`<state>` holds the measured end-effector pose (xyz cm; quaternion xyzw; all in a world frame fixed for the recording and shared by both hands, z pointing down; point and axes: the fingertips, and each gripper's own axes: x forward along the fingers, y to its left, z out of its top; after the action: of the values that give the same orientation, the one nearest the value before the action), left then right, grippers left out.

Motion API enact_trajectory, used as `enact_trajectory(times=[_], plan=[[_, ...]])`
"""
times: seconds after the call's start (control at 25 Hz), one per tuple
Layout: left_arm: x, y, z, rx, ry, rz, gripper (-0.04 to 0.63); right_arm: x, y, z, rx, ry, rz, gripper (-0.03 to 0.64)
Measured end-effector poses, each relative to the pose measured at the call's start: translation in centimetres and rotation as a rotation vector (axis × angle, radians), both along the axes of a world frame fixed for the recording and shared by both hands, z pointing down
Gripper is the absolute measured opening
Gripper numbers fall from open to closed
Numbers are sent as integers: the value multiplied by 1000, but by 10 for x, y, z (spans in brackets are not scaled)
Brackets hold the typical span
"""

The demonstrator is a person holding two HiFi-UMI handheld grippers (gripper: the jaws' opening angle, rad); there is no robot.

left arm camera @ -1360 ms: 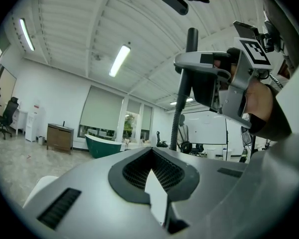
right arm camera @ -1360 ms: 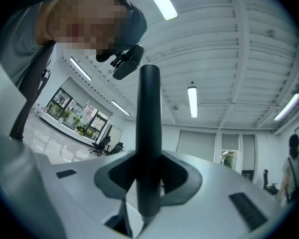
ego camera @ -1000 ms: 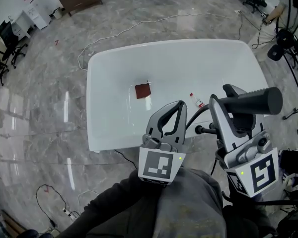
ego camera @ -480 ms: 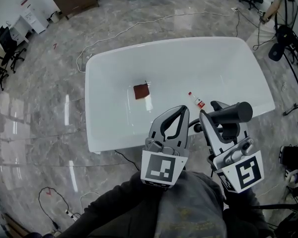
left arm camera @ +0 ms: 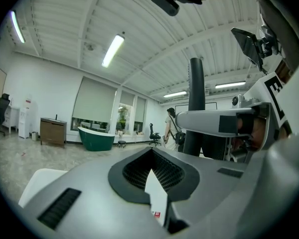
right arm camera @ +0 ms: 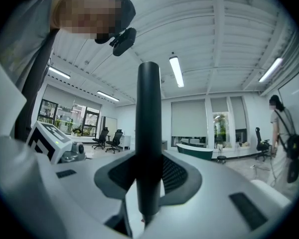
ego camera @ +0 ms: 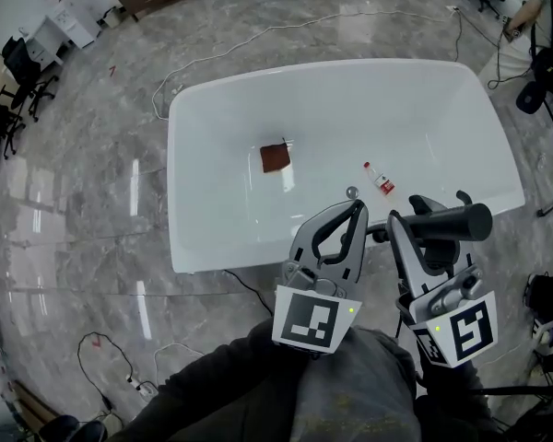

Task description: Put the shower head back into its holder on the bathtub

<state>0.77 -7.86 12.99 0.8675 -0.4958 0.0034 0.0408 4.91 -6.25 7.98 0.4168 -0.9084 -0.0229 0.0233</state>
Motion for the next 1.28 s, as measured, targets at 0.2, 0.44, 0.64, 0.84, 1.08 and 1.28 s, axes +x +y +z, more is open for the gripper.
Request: enact_trajectory(times=[0.2,0.44,0.64,0.84,1.08,1.28], plan=[[1,1,14,-18,-17,21,3,-6,-1,17,-35,-13,2,126],[-1,-6,29,-42,-41,31,3,1,-11,35,-69,-8,35,126],[0,-15,45,-53,-32,36,3,4,-17,53,-88,-16,58,126],[0,-23,60,-88,-25,35,3,2,-28,69,-109,-33,63,126],[-8,-32,86,-132,-21,17,3,5,-35,94,-132,-60,74,126],[-9,-33,110,-155,-24,20,3,2,-33,119,-132,-45,65,126]])
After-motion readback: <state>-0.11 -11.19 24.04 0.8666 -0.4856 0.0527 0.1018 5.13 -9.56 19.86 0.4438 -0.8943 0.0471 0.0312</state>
